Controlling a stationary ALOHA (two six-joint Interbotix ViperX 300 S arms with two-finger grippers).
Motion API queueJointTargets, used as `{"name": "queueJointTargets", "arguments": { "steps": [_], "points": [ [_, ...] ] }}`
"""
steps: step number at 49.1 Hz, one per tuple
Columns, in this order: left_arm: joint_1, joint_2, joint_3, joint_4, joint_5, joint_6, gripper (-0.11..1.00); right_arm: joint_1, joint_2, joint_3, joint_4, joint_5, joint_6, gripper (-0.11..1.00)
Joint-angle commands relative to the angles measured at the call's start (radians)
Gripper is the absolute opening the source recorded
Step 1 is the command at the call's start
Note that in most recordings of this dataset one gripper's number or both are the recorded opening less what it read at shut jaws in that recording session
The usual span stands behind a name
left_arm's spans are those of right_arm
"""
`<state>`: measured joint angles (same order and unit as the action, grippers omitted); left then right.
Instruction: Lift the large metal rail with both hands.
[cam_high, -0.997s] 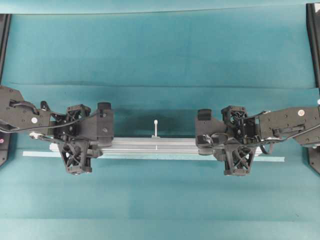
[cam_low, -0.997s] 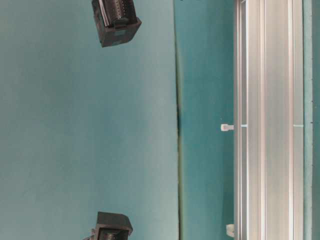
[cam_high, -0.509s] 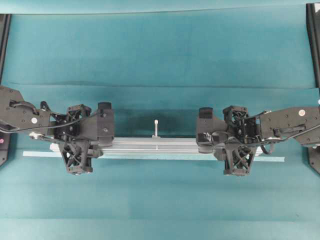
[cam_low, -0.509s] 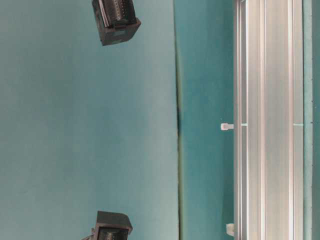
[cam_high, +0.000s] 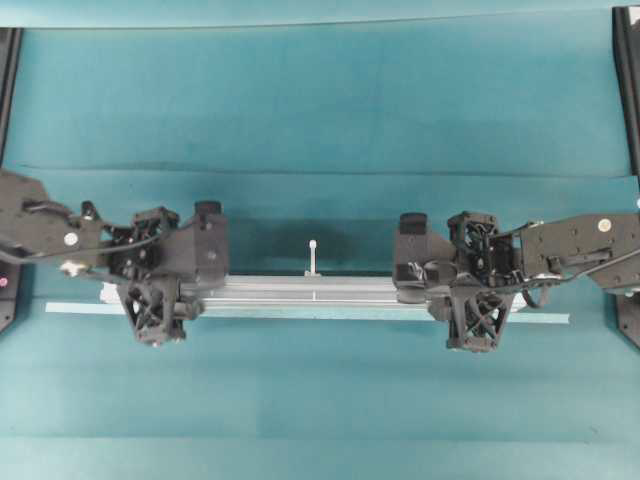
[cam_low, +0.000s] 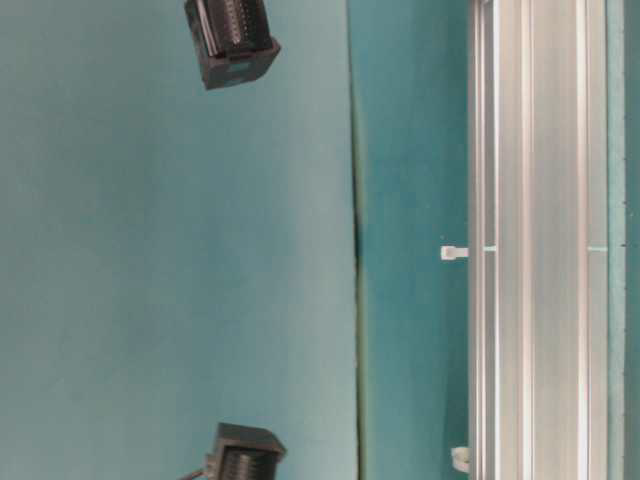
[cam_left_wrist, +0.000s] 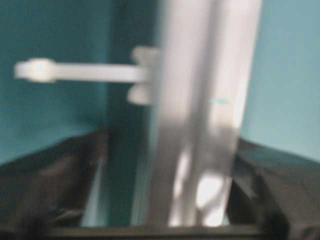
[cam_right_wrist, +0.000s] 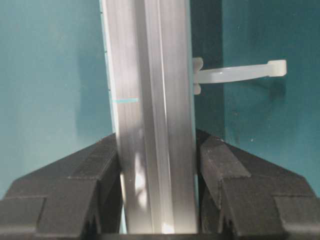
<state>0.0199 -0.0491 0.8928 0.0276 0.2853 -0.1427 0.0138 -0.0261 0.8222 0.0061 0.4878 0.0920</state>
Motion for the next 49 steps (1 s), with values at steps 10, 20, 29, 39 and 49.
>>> {"name": "queueJointTargets", "arguments": {
  "steps": [10, 20, 29, 39, 49],
  "points": [
    [-0.003, -0.012, -0.009, 0.0, -0.008, 0.035, 0.94, -0.017, 0.008, 0.011, 0.008, 0.008, 0.015, 0.95],
    [-0.003, -0.066, -0.008, 0.0, 0.002, 0.058, 0.95, -0.02, -0.021, -0.014, 0.006, 0.015, 0.015, 0.97],
    [-0.003, -0.192, -0.008, 0.0, 0.055, 0.066, 0.95, -0.032, -0.127, -0.031, 0.006, 0.025, 0.015, 0.97],
    [-0.003, -0.379, 0.011, 0.0, 0.071, 0.064, 0.95, -0.072, -0.327, -0.023, 0.003, 0.034, 0.012, 0.97],
    [-0.003, -0.561, 0.037, 0.0, 0.067, 0.061, 0.95, -0.101, -0.488, 0.018, -0.005, 0.026, 0.012, 0.97]
  ]
}}
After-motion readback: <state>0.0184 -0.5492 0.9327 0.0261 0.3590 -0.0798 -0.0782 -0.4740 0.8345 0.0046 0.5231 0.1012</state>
